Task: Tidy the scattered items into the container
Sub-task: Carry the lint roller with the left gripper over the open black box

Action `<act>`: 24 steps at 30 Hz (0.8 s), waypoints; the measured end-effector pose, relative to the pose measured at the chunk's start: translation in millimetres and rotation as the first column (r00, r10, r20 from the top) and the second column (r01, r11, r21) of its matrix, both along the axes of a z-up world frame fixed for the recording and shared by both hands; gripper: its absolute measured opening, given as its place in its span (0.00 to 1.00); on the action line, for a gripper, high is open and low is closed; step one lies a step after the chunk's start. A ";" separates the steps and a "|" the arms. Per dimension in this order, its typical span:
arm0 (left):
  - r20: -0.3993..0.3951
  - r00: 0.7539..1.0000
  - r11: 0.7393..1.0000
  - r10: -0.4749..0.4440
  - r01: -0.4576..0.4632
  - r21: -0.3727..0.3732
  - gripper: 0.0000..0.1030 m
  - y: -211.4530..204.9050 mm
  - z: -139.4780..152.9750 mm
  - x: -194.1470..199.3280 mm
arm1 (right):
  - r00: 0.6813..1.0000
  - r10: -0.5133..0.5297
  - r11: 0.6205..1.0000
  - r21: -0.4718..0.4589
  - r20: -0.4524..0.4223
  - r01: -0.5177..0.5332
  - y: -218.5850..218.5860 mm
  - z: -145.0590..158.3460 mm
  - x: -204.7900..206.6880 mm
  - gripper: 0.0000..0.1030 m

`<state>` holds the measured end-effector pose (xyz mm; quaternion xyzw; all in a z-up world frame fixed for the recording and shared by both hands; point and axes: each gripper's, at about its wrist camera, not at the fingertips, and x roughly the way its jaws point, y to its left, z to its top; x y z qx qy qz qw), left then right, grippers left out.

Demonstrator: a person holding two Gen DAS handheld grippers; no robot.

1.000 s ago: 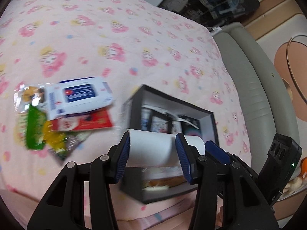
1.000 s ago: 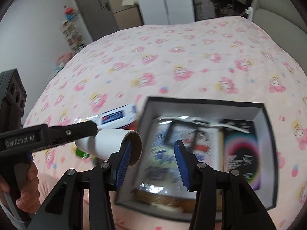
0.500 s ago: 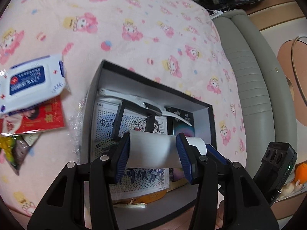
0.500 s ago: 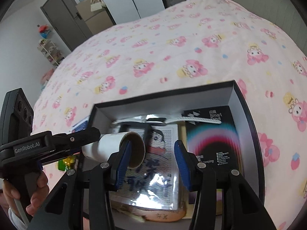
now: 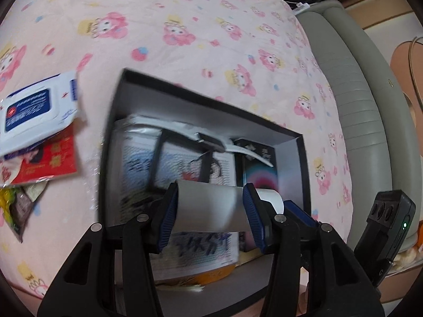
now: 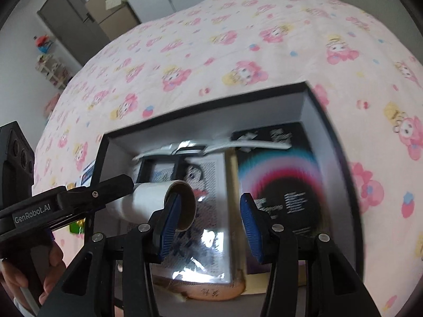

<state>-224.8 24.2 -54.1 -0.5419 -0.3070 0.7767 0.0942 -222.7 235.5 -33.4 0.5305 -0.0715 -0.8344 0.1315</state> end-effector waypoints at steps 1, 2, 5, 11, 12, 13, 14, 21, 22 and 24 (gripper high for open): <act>-0.009 1.000 1.000 -0.009 0.009 -0.006 0.48 5.0 2.1 -4.2 | 1.000 -0.016 1.000 -0.001 -0.007 0.016 0.6 -1.2 -0.3 0.42; -0.018 1.000 1.000 -0.018 0.018 -0.015 0.48 10.8 3.9 -9.1 | 0.999 -0.036 0.999 -0.002 -0.015 0.036 3.9 0.8 -2.5 0.42; -0.031 0.999 0.998 -0.041 0.040 -0.052 0.48 28.2 0.9 -22.4 | 0.994 -0.101 0.995 0.021 -0.033 0.102 18.7 2.6 -4.8 0.42; -0.033 0.997 0.995 -0.064 0.062 -0.075 0.48 50.9 -12.8 -41.9 | 0.986 -0.166 0.979 0.120 -0.022 0.168 24.0 -13.3 -10.6 0.42; -0.035 0.997 0.994 -0.071 0.067 -0.085 0.48 54.0 -12.9 -44.3 | 0.985 -0.174 0.976 0.126 -0.024 0.175 23.7 -15.1 -13.6 0.42; -0.035 0.997 0.993 -0.075 0.071 -0.095 0.48 56.6 -13.2 -46.6 | 0.984 -0.179 0.973 0.141 -0.026 0.181 21.6 -17.4 -17.1 0.42; -0.035 0.996 0.992 -0.079 0.075 -0.105 0.48 59.0 -14.0 -48.7 | 0.983 -0.184 0.970 0.156 -0.028 0.186 19.3 -19.7 -20.5 0.42; -0.004 0.997 0.983 -0.078 0.077 -0.165 0.48 66.6 -28.2 -59.5 | 0.987 -0.158 0.958 0.241 -0.005 0.154 11.7 -35.6 -42.1 0.42; -0.003 0.997 0.981 -0.077 0.075 -0.177 0.48 67.4 -29.5 -60.0 | 0.988 -0.154 0.958 0.247 0.003 0.148 11.3 -38.5 -45.3 0.42; -0.018 0.997 0.975 -0.072 0.066 -0.210 0.49 68.3 -27.1 -58.9 | 0.989 -0.146 0.956 0.259 0.019 0.136 10.6 -44.2 -51.6 0.43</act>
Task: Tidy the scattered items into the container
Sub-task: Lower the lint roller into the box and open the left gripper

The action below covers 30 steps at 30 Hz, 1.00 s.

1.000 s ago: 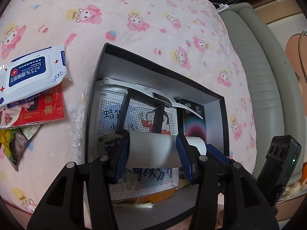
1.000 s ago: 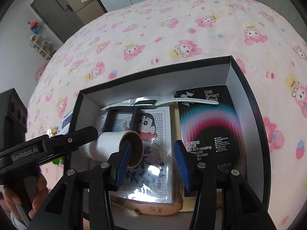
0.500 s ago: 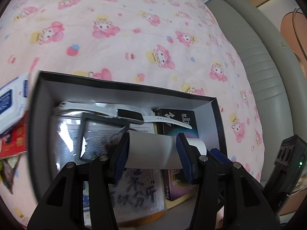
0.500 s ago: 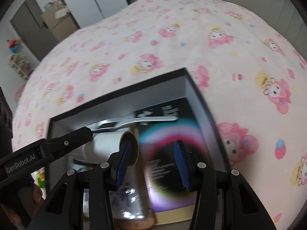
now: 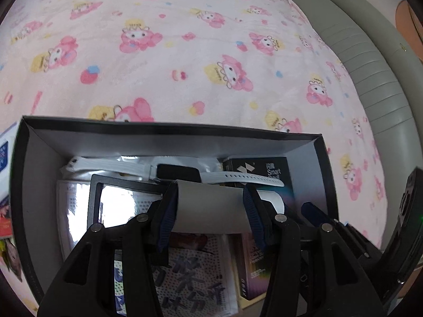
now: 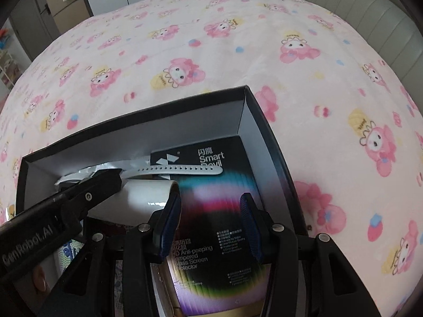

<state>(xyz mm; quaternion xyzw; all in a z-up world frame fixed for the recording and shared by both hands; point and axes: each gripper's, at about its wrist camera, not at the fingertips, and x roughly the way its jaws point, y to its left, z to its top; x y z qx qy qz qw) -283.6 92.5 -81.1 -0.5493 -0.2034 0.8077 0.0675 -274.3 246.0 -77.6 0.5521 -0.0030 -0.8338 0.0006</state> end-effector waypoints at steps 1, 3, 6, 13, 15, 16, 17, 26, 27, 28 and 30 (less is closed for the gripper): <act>-0.003 1.000 1.000 0.006 -0.006 -0.013 0.49 -1.0 1.1 0.1 | 1.000 0.005 1.000 -0.007 0.004 -0.005 -1.2 -0.2 -1.5 0.42; -0.005 1.000 0.999 0.019 -0.019 -0.037 0.50 -5.4 2.4 -0.5 | 1.000 0.017 1.000 -0.024 0.010 -0.016 -3.6 0.0 -4.3 0.42; 0.002 0.999 0.997 0.039 -0.038 -0.074 0.52 -16.0 1.9 -3.4 | 0.999 0.053 0.997 -0.051 0.014 -0.052 -11.5 -0.9 -8.5 0.42; -0.007 1.000 0.997 0.027 -0.027 -0.075 0.50 -27.7 5.3 2.3 | 0.995 0.101 0.990 -0.096 0.017 -0.099 -18.7 3.0 -2.4 0.46; -0.022 1.000 0.998 0.014 -0.016 -0.065 0.50 -27.0 9.3 7.9 | 0.998 0.068 0.995 -0.078 -0.010 -0.069 -12.6 13.3 2.2 0.47; -0.034 0.999 0.997 0.015 -0.017 -0.069 0.51 -25.8 11.7 11.7 | 0.998 0.061 0.996 -0.067 -0.025 -0.062 -11.0 18.1 4.5 0.49; -0.045 0.999 0.997 0.015 -0.018 -0.072 0.52 -24.9 14.0 15.3 | 0.997 0.062 0.997 -0.045 -0.037 -0.064 -10.6 22.0 7.3 0.51; -0.107 0.994 0.997 -0.013 0.004 -0.082 0.52 -24.0 32.9 43.6 | 0.994 0.100 0.994 0.042 -0.047 -0.098 -16.7 24.2 15.2 0.58; -0.099 0.995 0.996 -0.019 0.011 -0.083 0.52 -24.4 32.8 45.9 | 0.995 0.097 0.994 0.046 -0.037 -0.095 -16.5 21.8 14.0 0.58; -0.088 0.996 0.996 -0.024 0.017 -0.087 0.51 -24.6 32.0 47.8 | 0.995 0.091 0.995 0.044 -0.033 -0.089 -15.4 20.9 13.5 0.58; -0.062 0.998 0.994 -0.031 0.024 -0.110 0.50 -24.6 27.0 48.6 | 0.997 0.079 0.996 0.040 -0.027 -0.077 -13.0 19.6 12.6 0.58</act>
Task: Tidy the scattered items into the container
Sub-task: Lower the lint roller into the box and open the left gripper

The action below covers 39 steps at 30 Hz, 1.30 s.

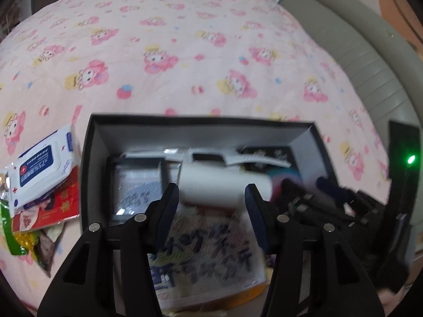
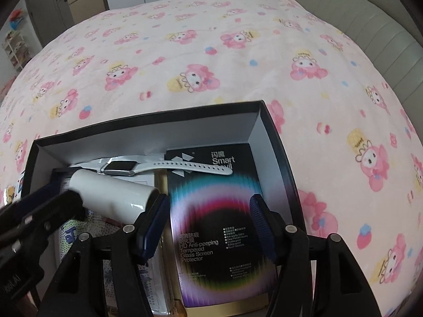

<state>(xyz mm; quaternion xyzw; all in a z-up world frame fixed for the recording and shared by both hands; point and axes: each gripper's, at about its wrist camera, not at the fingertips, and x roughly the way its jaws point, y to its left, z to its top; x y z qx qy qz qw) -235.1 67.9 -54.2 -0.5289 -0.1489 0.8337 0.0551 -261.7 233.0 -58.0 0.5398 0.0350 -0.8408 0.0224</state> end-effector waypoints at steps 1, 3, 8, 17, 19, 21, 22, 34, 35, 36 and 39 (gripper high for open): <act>0.011 1.000 1.000 -0.003 0.003 -0.014 0.50 0.2 -3.0 0.0 | 1.000 -0.006 1.000 -0.002 0.003 0.006 1.2 -0.7 -0.5 0.58; 0.032 0.999 0.999 -0.009 0.010 -0.047 0.50 1.4 -10.7 -1.3 | 1.000 -0.022 1.000 -0.016 0.001 0.022 4.5 -1.2 -1.3 0.58; 0.068 0.997 0.995 -0.020 0.027 -0.093 0.50 5.9 -28.2 -7.6 | 0.998 -0.066 0.997 -0.037 0.021 0.067 11.1 -9.8 -9.6 0.58; 0.097 0.995 0.994 0.034 -0.024 -0.109 0.44 -6.7 -43.0 -18.4 | 0.998 0.027 0.987 -0.162 0.050 -0.019 -5.0 -22.5 -18.5 0.58; 0.093 0.995 0.994 0.033 -0.023 -0.102 0.43 -8.2 -40.8 -17.6 | 0.997 0.046 0.987 -0.158 0.057 -0.037 -9.2 -25.2 -18.9 0.58; 0.082 0.996 0.995 0.026 -0.017 -0.099 0.43 -8.5 -36.0 -14.4 | 0.998 0.048 0.985 -0.169 0.047 -0.039 -8.2 -20.8 -16.4 0.58; 0.075 0.997 0.995 0.020 -0.013 -0.096 0.43 -8.5 -33.3 -12.3 | 0.998 0.048 0.984 -0.176 0.043 -0.039 -7.2 -18.1 -14.1 0.58; -0.079 0.997 0.998 -0.023 0.018 -0.061 0.56 -17.6 16.3 20.3 | 0.997 0.037 0.998 -0.049 -0.072 -0.040 -14.6 20.6 19.4 0.60; -0.090 0.996 0.998 -0.022 0.017 -0.062 0.55 -18.6 20.3 23.9 | 0.996 0.042 0.997 -0.054 -0.083 -0.047 -16.6 23.9 23.3 0.60; -0.099 0.995 0.998 -0.023 0.017 -0.063 0.55 -19.4 23.9 27.3 | 0.994 0.048 0.997 -0.058 -0.094 -0.054 -18.7 27.3 27.3 0.60; -0.129 0.991 0.998 -0.024 0.016 -0.060 0.56 -23.8 35.2 40.0 | 0.990 0.065 0.995 -0.072 -0.127 -0.075 -24.8 37.4 39.2 0.60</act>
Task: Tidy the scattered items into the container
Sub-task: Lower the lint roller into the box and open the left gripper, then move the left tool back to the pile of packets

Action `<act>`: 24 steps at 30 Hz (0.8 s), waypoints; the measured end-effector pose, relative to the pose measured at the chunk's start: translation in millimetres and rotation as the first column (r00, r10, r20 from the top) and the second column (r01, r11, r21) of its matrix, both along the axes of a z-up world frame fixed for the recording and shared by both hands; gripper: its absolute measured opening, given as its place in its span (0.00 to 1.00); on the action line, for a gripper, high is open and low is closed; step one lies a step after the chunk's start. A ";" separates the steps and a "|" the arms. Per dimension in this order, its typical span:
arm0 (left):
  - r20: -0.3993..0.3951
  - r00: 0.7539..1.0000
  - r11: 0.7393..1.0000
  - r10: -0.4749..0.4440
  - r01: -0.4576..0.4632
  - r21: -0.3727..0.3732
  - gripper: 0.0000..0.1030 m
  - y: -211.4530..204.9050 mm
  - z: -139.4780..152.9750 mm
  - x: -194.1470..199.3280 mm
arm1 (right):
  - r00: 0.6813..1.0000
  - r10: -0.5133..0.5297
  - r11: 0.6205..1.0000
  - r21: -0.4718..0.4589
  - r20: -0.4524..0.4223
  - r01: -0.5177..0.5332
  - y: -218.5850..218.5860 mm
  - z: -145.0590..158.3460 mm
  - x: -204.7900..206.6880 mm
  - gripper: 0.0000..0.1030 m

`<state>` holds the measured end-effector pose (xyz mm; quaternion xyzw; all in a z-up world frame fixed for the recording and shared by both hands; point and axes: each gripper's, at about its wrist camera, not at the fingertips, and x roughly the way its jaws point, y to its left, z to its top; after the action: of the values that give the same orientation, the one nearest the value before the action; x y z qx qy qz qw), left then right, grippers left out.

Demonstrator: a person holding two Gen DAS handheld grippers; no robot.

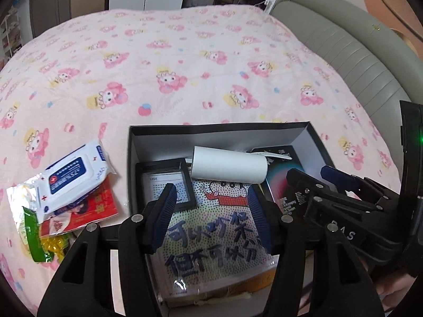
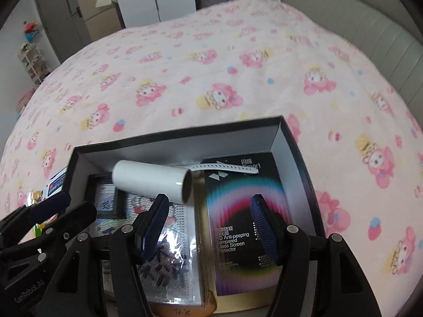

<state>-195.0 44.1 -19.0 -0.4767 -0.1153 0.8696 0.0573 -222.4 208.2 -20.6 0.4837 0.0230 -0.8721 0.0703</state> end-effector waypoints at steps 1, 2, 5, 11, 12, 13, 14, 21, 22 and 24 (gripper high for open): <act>-0.010 1.000 1.000 0.000 0.000 0.004 0.56 -2.2 3.4 5.3 | 1.000 0.006 1.000 -0.005 -0.011 -0.006 -2.0 3.4 4.0 0.60; -0.019 1.000 1.000 0.000 0.000 0.008 0.56 -4.5 6.8 10.5 | 1.000 0.012 1.000 -0.010 -0.021 -0.013 -4.1 6.7 8.0 0.60; -0.044 0.999 1.000 0.003 -0.003 0.009 0.55 -11.4 16.2 28.2 | 0.998 0.031 0.999 -0.025 -0.054 -0.032 -10.2 16.8 19.9 0.59; -0.077 0.997 1.000 0.024 -0.023 0.014 0.56 -37.8 31.8 63.3 | 0.987 0.103 0.993 -0.049 -0.126 -0.110 -36.4 33.3 47.4 0.59; -0.083 0.996 1.000 0.029 -0.028 0.014 0.56 -42.5 34.4 68.8 | 0.984 0.120 0.990 -0.062 -0.134 -0.130 -41.4 36.6 51.4 0.59; -0.089 0.995 0.999 0.035 -0.034 0.012 0.56 -47.0 36.9 74.5 | 0.980 0.138 0.986 -0.074 -0.143 -0.149 -46.4 39.9 55.4 0.59; -0.095 0.995 0.999 0.041 -0.040 0.010 0.56 -51.6 39.5 80.1 | 0.976 0.150 0.984 -0.074 -0.155 -0.163 -51.3 42.3 59.5 0.59; -0.122 0.989 0.997 0.080 -0.081 -0.007 0.56 -79.1 48.9 117.0 | 0.952 0.220 0.971 -0.042 -0.215 -0.234 -85.7 42.7 93.2 0.59; -0.122 0.989 0.996 0.084 -0.086 -0.008 0.56 -82.6 48.8 121.0 | 0.949 0.231 0.969 -0.041 -0.215 -0.245 -89.4 41.7 96.7 0.59; -0.120 0.988 0.996 0.094 -0.094 -0.001 0.56 -91.0 46.5 128.5 | 0.943 0.253 0.963 -0.040 -0.215 -0.267 -96.7 39.8 103.6 0.59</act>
<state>-66.5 -46.8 27.6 -0.4180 -0.1312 0.8986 0.0215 -118.9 111.6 19.2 0.3797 0.0640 -0.9013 0.1985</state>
